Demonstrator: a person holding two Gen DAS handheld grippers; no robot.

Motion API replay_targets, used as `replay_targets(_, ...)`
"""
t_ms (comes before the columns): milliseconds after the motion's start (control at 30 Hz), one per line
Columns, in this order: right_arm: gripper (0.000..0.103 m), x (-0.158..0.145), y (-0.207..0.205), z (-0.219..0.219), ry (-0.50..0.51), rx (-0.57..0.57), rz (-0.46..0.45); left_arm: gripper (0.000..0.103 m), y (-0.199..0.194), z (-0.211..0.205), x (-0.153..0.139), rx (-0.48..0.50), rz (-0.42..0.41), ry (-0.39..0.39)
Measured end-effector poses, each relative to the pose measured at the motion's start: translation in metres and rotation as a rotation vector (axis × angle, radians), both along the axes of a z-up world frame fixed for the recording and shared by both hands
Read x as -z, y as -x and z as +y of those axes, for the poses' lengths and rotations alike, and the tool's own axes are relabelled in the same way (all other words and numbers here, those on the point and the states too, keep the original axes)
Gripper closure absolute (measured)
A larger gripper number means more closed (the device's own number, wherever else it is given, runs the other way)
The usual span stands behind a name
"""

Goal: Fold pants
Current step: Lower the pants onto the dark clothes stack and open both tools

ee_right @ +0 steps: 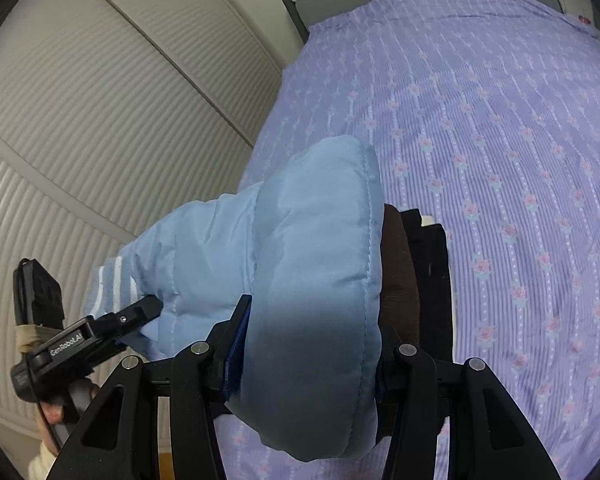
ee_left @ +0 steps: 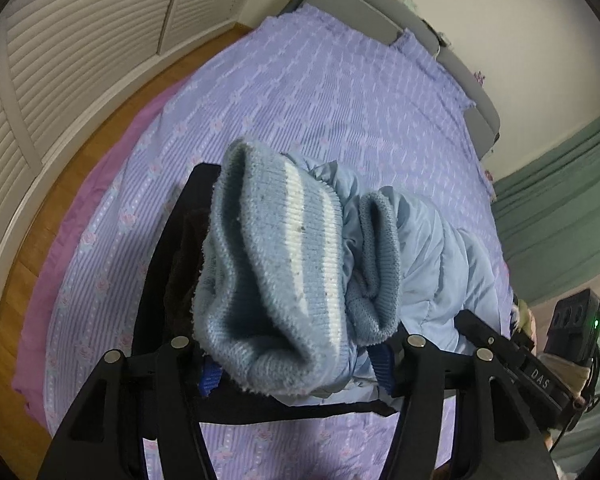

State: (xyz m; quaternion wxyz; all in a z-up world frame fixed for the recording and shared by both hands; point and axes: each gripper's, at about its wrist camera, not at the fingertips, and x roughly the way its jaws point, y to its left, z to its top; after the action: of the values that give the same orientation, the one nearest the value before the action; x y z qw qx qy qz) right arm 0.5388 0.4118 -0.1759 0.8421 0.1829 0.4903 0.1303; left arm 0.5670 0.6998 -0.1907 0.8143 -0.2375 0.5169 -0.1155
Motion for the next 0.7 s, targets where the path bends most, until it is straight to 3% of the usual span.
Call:
replay_targets(233, 0.035, -0.001, -0.01, 0.01, 0.134, -0.02, -0.018, 0.025, -0.005, 0.007, 0.004, 0.009, 0.046, -0.016)
replay_targets(367, 0.024, -0.002, -0.012, 0.01, 0.175, -0.008, -0.024, 0.023, -0.001, 0.012, -0.005, -0.014, 0.066, -0.018)
replay_targets(433, 0.023, -0.003, -0.013, 0.011, 0.171, -0.007, -0.019, 0.022, 0.002, 0.016, -0.008, -0.046, 0.078, -0.028)
replay_targets(600, 0.021, -0.006, -0.015, 0.01, 0.175, 0.0, -0.019, 0.016, 0.015, 0.025, -0.034, -0.156, 0.016, -0.16)
replay_targets(700, 0.021, -0.006, -0.015, 0.012, 0.192, -0.006, -0.035, 0.016, 0.018, 0.022, -0.042, -0.165, -0.003, -0.23)
